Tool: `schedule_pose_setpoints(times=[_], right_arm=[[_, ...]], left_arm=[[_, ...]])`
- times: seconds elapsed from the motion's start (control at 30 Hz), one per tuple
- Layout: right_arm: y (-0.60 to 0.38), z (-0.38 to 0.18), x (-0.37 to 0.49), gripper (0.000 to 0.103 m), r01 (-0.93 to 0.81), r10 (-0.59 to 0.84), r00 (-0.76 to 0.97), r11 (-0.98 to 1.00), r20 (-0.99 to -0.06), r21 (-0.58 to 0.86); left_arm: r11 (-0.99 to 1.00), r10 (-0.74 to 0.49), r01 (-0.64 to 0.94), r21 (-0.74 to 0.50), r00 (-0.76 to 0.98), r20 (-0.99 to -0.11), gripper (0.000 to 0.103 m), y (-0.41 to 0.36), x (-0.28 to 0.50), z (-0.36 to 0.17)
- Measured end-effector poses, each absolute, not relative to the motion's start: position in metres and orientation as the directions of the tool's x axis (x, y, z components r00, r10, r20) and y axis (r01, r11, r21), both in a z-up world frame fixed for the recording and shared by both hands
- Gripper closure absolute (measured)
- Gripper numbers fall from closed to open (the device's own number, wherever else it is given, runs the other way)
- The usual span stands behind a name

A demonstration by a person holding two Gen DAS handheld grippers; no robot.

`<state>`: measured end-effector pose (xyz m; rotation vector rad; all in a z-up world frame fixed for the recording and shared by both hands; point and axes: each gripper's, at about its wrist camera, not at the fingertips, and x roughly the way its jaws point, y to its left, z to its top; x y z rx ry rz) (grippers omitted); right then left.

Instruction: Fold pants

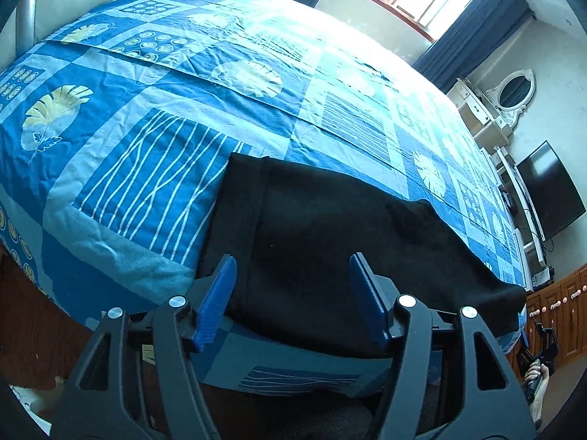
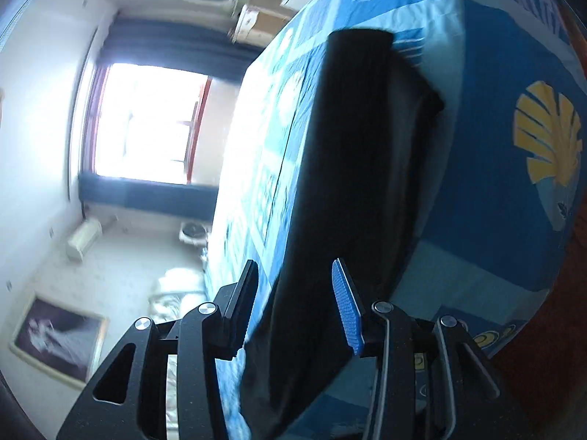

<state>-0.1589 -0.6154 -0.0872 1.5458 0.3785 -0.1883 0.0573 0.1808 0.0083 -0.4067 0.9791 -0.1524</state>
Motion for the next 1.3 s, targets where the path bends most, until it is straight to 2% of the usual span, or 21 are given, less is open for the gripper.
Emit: schedule_pose_setpoints(times=[0.07,0.2,0.27,0.4,0.47,0.6,0.67,0.83,1.0,1.13,1.23,1.3], right_arm=[[-0.635,-0.106,-0.165,0.056,0.311,0.08,0.949,-0.083,-0.304,0.947],[-0.652,-0.133,-0.154,0.055,0.251,0.086,0.967,-0.186,-0.239,0.95],[-0.654,-0.136,-0.155,0.055,0.317,0.058,0.948,-0.18,-0.312,0.931],[-0.651,-0.12,-0.181,0.055,0.348,-0.082,0.929,-0.141,-0.361,0.927],[-0.651,-0.116,-0.178,0.052,0.379,-0.059,0.92,-0.113,-0.387,0.918],[-0.656,-0.133,-0.161,0.052,0.308,0.023,0.951,-0.193,-0.309,0.932],[-0.657,-0.138,-0.153,0.048,0.272,0.043,0.962,-0.216,-0.269,0.938],[-0.66,-0.147,-0.155,0.044,0.235,-0.055,0.964,-0.265,-0.258,0.935],[-0.666,-0.16,-0.149,0.043,0.143,-0.115,0.974,-0.346,-0.193,0.927],[-0.666,-0.145,-0.155,0.044,0.064,-0.182,0.976,-0.286,-0.119,0.956],[-0.678,-0.123,-0.154,0.044,0.138,-0.183,0.969,-0.167,-0.168,0.976],[-0.686,-0.133,-0.148,0.044,0.215,-0.135,0.96,-0.21,-0.246,0.954]], left_arm=[[0.91,-0.305,-0.075,-0.407,0.541,-0.783,0.032,0.167,0.067,-0.001],[0.912,-0.294,-0.101,-0.398,0.516,-0.805,0.031,0.142,0.078,-0.021],[0.914,-0.287,-0.118,-0.389,0.49,-0.823,0.03,0.134,0.081,-0.031],[0.901,-0.29,-0.16,-0.404,0.473,-0.832,0.029,0.132,0.078,-0.041],[0.904,-0.279,-0.16,-0.397,0.482,-0.83,0.024,0.134,0.077,-0.042],[0.902,-0.274,-0.174,-0.395,0.478,-0.835,0.021,0.134,0.081,-0.048],[0.896,-0.275,-0.184,-0.405,0.485,-0.83,0.018,0.134,0.082,-0.049],[0.91,-0.254,-0.177,-0.376,0.48,-0.84,0.014,0.126,0.083,-0.048],[0.923,-0.238,-0.159,-0.35,0.478,-0.845,0.013,0.121,0.083,-0.049],[0.922,-0.24,-0.158,-0.352,0.479,-0.844,0.012,0.122,0.084,-0.05],[0.92,-0.243,-0.161,-0.357,0.48,-0.843,0.012,0.122,0.084,-0.051],[0.921,-0.241,-0.16,-0.354,0.481,-0.843,0.012,0.122,0.084,-0.051]])
